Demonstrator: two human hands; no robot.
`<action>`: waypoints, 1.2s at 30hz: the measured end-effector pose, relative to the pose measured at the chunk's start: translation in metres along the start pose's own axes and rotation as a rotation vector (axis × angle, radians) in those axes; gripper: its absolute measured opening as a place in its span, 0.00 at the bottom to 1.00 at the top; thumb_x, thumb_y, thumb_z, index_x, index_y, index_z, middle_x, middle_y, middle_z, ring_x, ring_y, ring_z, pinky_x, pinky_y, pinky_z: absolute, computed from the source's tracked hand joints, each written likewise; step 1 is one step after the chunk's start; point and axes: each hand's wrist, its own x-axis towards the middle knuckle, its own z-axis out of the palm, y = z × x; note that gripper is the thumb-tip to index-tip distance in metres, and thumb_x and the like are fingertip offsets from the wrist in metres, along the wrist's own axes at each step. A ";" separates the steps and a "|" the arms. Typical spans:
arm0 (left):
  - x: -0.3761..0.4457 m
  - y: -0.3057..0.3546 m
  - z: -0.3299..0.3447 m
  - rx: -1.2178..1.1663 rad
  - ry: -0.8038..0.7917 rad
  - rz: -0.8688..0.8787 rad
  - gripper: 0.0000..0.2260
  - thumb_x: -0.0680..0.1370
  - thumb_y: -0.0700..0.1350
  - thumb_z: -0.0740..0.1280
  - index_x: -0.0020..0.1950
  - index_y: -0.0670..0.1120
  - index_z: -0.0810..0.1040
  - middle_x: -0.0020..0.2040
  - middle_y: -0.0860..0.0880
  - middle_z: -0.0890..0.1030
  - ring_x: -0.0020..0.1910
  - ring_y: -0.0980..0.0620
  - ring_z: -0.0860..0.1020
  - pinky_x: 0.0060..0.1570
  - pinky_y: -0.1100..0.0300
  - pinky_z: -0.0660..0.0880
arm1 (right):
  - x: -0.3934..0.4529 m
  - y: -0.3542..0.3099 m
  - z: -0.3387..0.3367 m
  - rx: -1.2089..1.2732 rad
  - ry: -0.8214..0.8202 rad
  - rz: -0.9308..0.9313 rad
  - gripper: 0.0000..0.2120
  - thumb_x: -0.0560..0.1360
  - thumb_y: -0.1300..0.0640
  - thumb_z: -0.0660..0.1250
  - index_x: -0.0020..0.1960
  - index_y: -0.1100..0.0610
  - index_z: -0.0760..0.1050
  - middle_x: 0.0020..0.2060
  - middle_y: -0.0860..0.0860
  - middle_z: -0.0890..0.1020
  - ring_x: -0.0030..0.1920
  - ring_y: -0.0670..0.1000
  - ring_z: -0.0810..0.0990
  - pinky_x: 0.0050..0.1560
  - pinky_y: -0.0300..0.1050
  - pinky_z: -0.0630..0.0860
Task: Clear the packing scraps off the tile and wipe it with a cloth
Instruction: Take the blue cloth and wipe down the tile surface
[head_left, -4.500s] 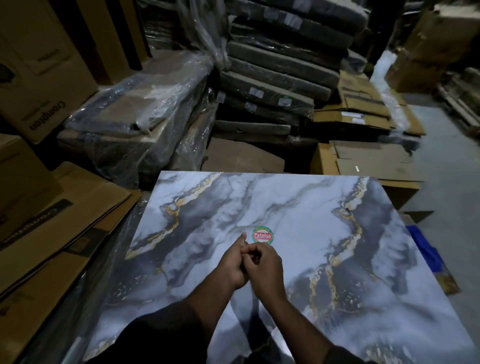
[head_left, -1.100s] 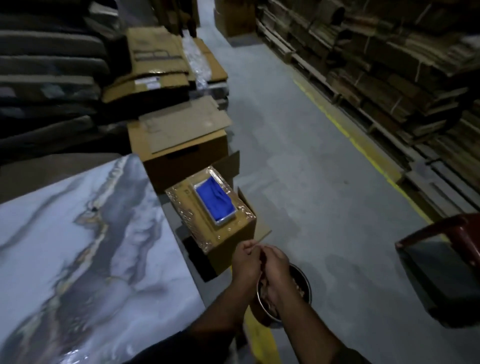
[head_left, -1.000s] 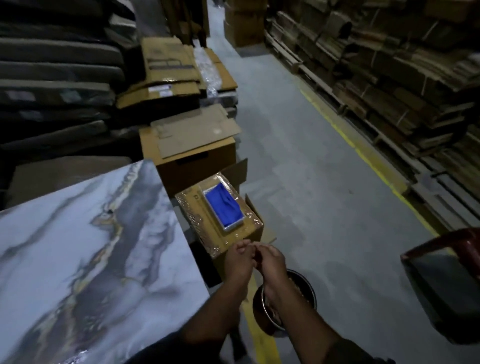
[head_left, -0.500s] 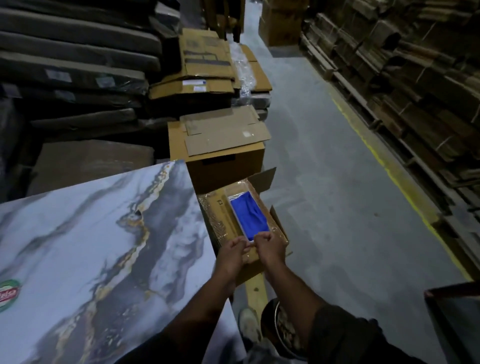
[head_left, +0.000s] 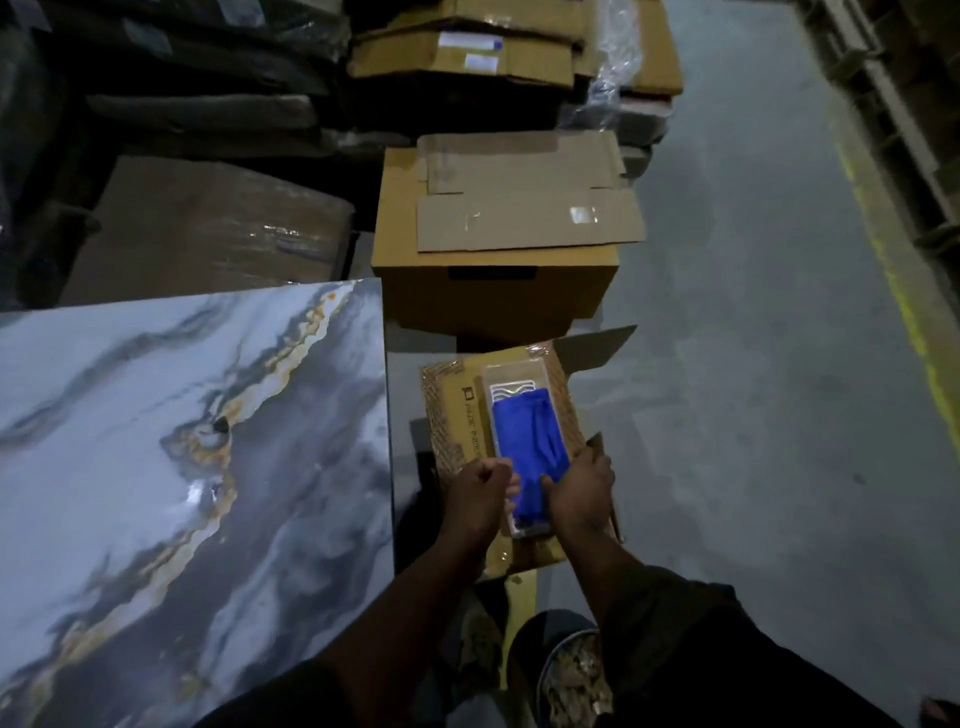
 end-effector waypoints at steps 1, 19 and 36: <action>0.005 -0.003 0.000 -0.014 0.015 -0.007 0.07 0.84 0.46 0.63 0.52 0.47 0.79 0.50 0.46 0.83 0.51 0.49 0.82 0.56 0.51 0.80 | 0.007 0.001 0.005 -0.040 -0.022 -0.006 0.34 0.75 0.49 0.73 0.75 0.59 0.64 0.71 0.59 0.68 0.70 0.59 0.70 0.65 0.51 0.74; -0.044 0.037 -0.037 -0.023 0.027 0.058 0.09 0.82 0.45 0.64 0.45 0.51 0.80 0.37 0.52 0.79 0.34 0.58 0.78 0.35 0.63 0.75 | -0.070 -0.073 -0.053 0.406 0.120 -0.212 0.05 0.79 0.58 0.63 0.50 0.57 0.78 0.53 0.52 0.74 0.47 0.50 0.75 0.44 0.44 0.71; -0.274 0.039 -0.282 -0.881 -0.154 0.349 0.41 0.74 0.74 0.64 0.69 0.39 0.78 0.68 0.36 0.78 0.66 0.38 0.79 0.59 0.46 0.79 | -0.415 -0.195 -0.102 1.129 -0.613 -0.518 0.09 0.77 0.67 0.59 0.50 0.59 0.77 0.52 0.62 0.83 0.49 0.54 0.80 0.50 0.51 0.74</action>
